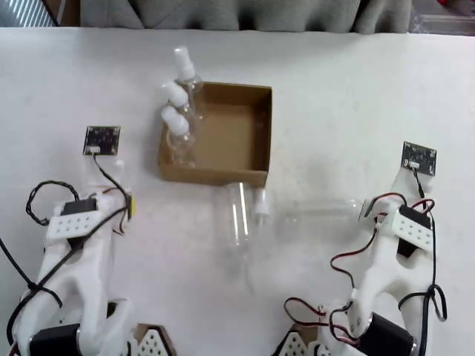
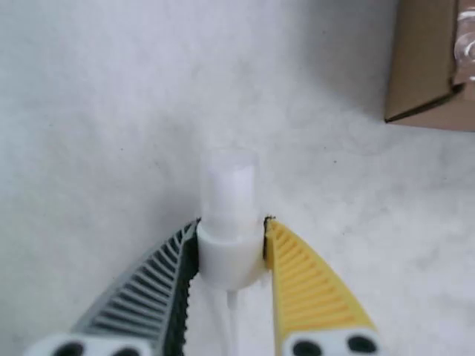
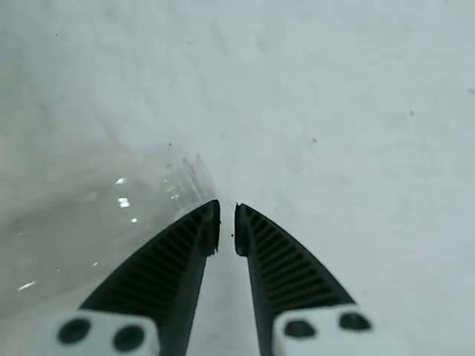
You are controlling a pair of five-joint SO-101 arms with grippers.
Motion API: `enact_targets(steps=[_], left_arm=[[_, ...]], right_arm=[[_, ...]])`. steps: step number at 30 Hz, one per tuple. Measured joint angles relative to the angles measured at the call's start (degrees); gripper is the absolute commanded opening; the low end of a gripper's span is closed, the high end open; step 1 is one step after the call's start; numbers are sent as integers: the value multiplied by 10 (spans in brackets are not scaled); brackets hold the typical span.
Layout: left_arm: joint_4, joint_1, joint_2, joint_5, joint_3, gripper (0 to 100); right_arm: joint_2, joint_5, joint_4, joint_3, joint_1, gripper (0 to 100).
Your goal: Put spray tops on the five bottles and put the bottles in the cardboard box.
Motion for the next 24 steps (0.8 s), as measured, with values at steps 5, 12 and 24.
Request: enact_targets(steps=[5,12,24], left_arm=[[0,0,0,0,0,22],[0,0,0,0,0,22],[9,0,-4,0,0,21]], right_arm=[[0,0,-1,0,0,27],[0,0,-1,0,-25,26],[33,0,-76,0,-51,24]])
